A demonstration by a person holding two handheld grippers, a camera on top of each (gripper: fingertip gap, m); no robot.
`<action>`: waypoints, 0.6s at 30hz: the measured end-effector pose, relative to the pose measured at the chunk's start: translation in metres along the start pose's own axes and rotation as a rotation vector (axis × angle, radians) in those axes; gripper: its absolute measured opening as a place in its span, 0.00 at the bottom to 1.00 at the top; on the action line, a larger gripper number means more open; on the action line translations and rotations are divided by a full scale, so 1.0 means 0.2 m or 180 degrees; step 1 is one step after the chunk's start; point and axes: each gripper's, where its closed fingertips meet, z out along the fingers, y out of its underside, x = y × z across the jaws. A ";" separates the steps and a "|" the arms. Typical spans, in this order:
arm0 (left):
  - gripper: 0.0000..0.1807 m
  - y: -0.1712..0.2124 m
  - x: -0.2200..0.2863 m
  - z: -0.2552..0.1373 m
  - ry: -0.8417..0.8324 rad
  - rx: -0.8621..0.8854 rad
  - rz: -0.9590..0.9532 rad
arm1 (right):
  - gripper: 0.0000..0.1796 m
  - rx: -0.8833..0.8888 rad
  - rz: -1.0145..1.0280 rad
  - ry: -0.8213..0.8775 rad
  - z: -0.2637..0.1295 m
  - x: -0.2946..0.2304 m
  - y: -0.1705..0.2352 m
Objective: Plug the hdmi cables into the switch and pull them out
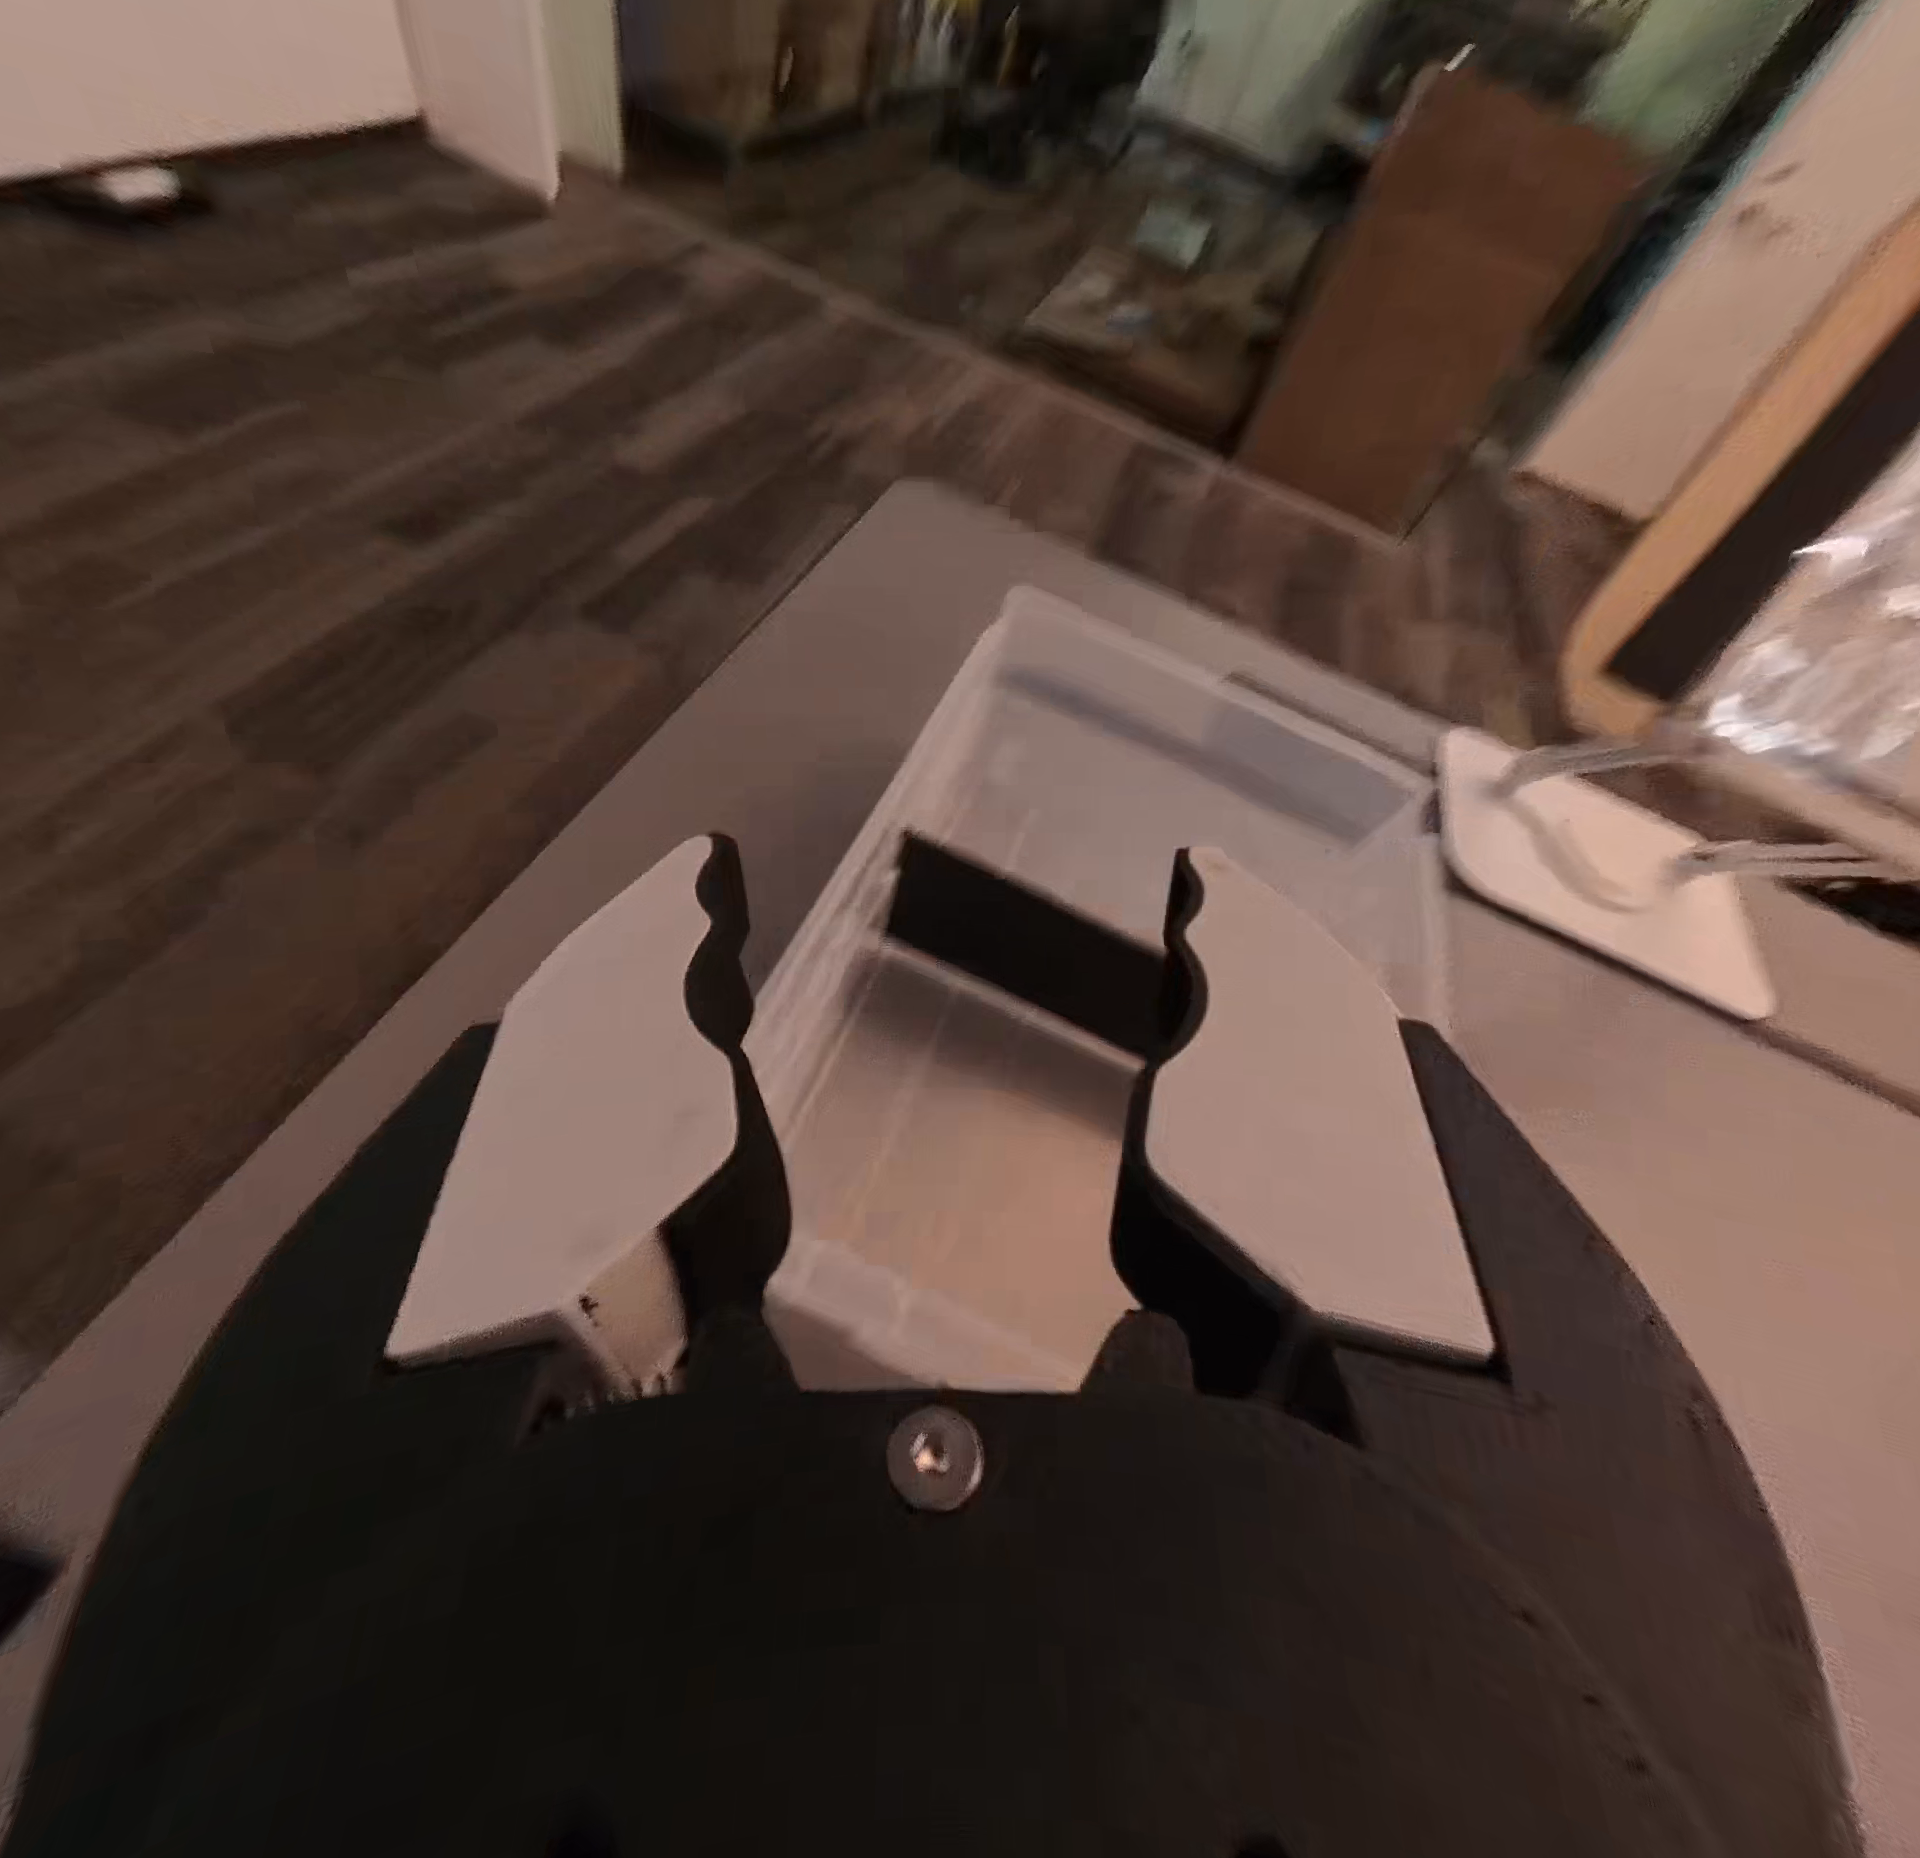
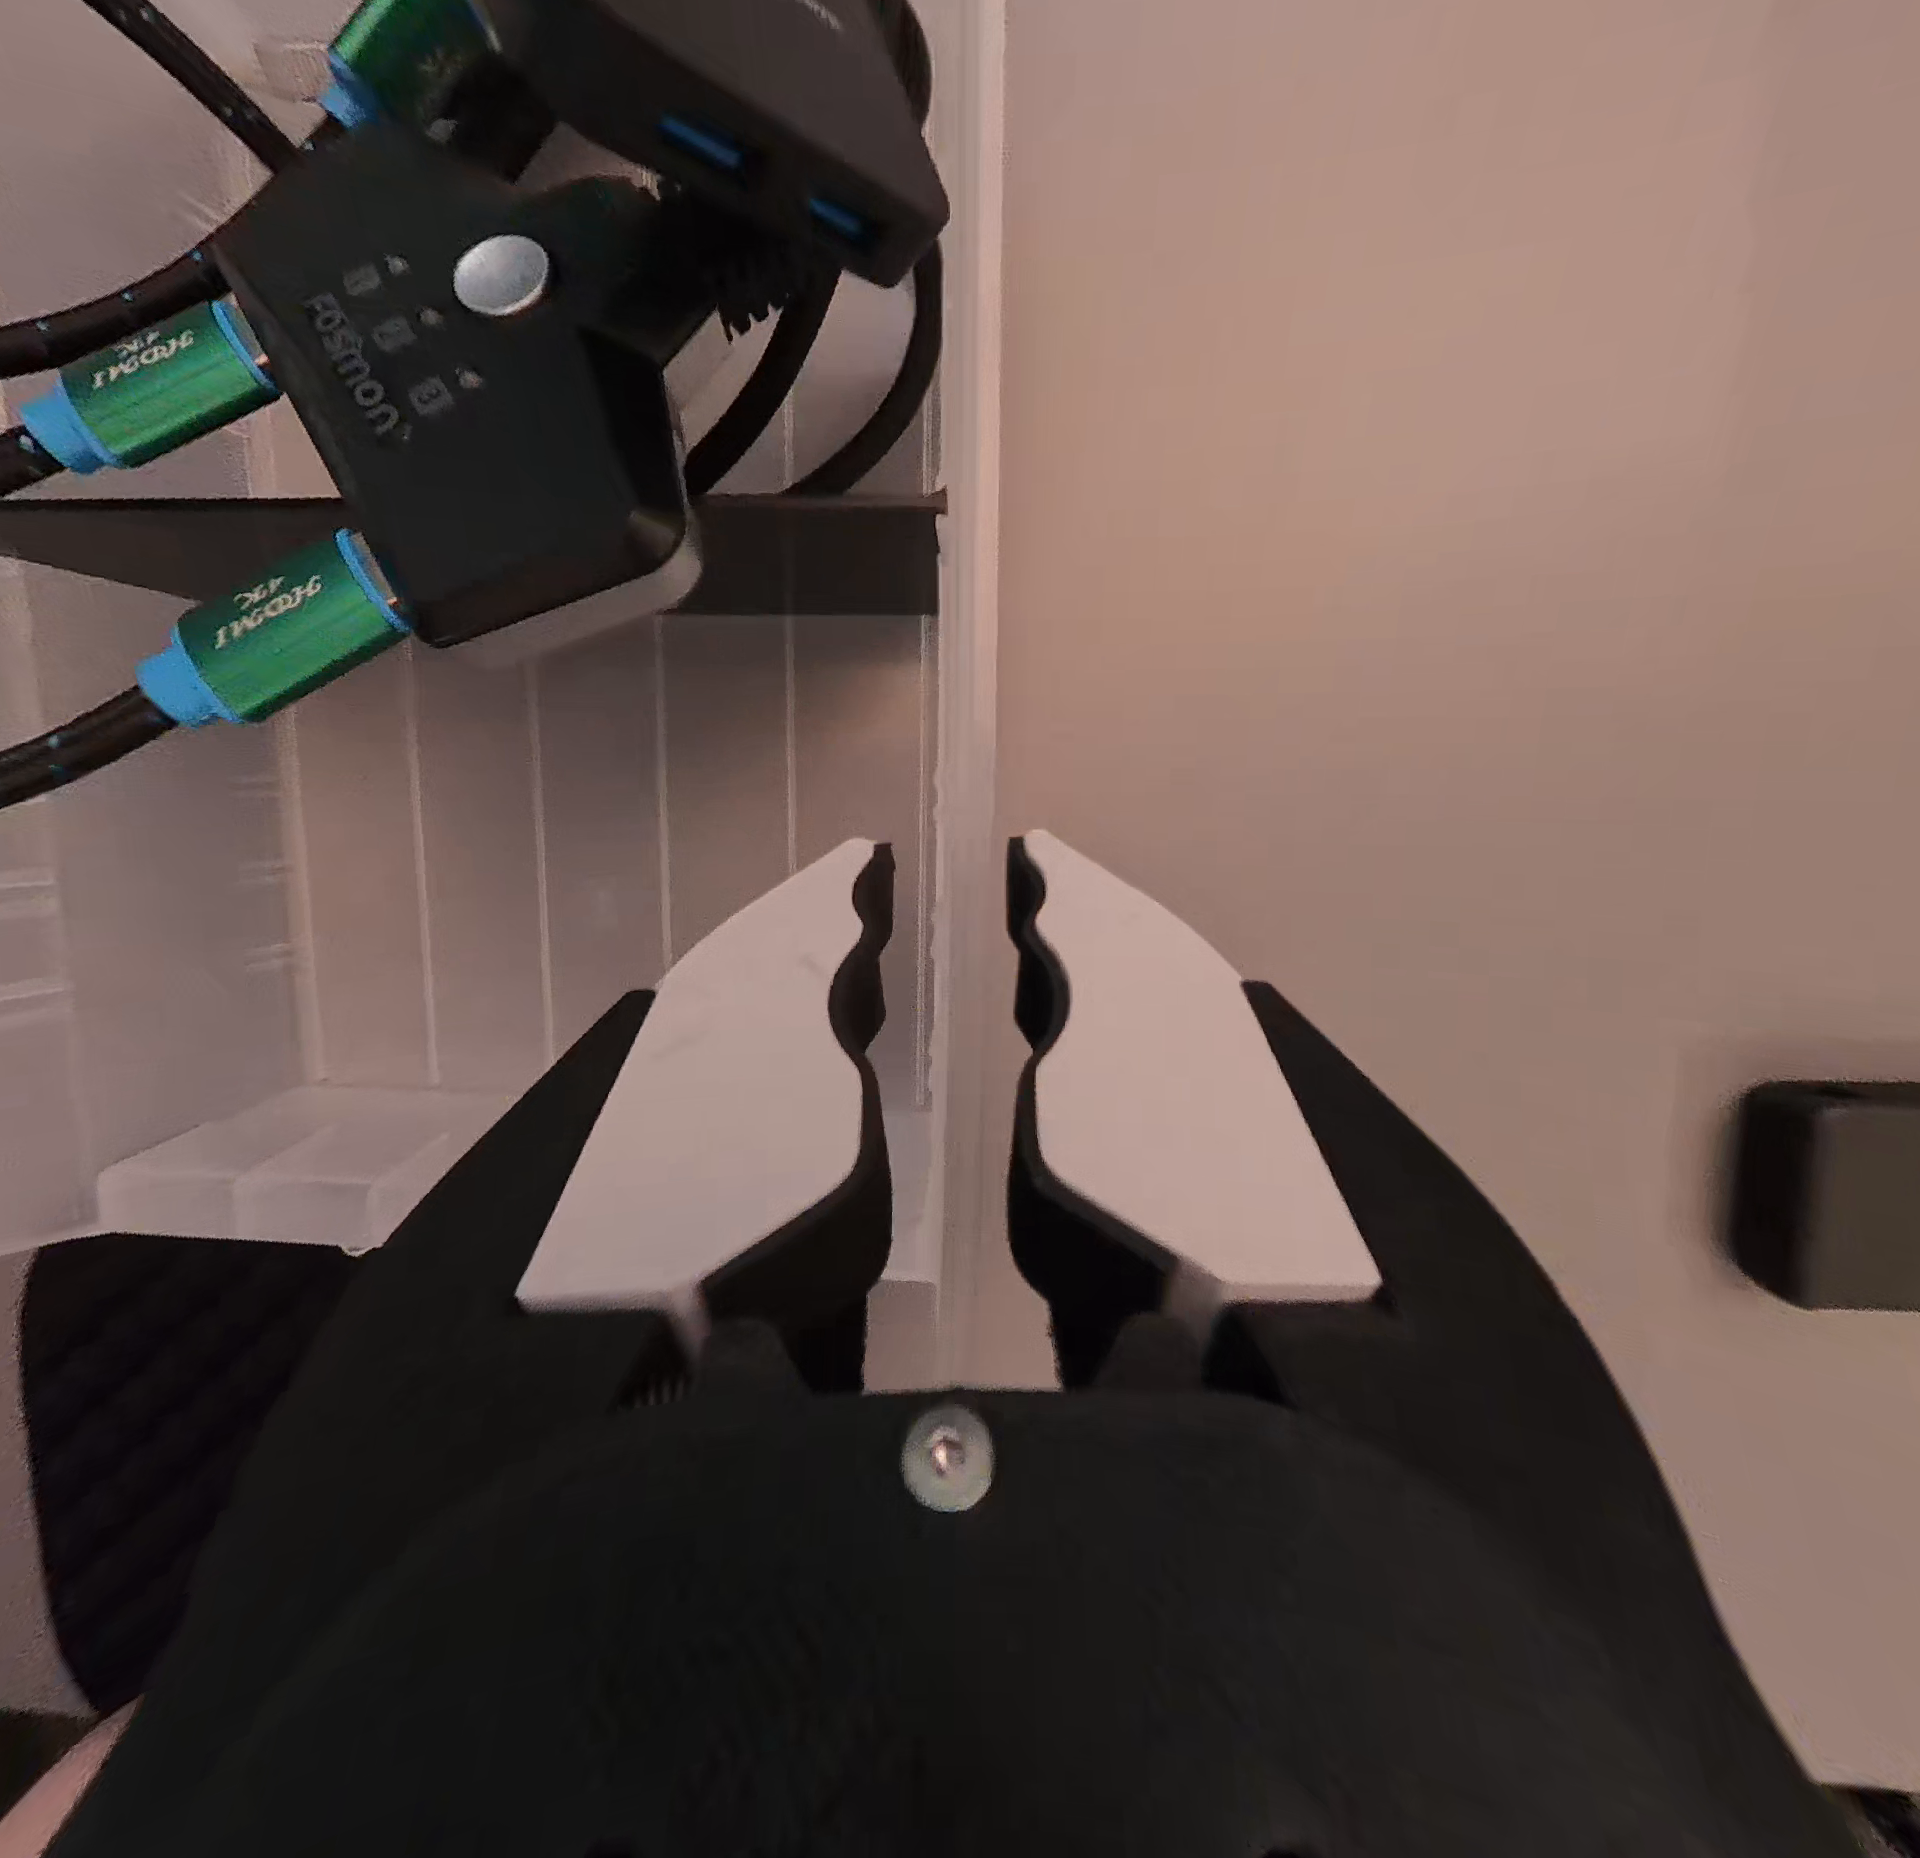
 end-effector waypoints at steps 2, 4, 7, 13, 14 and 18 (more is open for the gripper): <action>0.47 0.10 -0.12 0.06 -0.0252 -0.0330 0.0044 | 0.09 -0.0089 0.0038 -0.0103 0.02 -0.02 0.03; 0.49 0.20 -0.20 0.12 -0.0385 -0.0669 0.0090 | 0.08 -0.0214 0.0078 -0.0133 0.03 -0.02 0.06; 0.47 0.32 -0.22 0.23 -0.0283 -0.0972 0.0124 | 0.08 -0.0316 0.0093 -0.0115 0.05 -0.02 0.09; 0.31 0.56 -0.24 0.36 -0.0323 -0.1624 -0.0128 | 0.04 -0.0431 0.0112 0.0014 0.06 -0.01 0.09; 0.25 0.60 -0.24 0.35 -0.0317 -0.1794 -0.0132 | 0.04 -0.0451 0.0119 -0.0002 0.06 -0.01 0.09; 0.12 0.70 -0.08 0.34 0.0228 -0.2197 -0.0174 | 0.04 -0.0508 0.0048 -0.0202 0.06 -0.07 0.11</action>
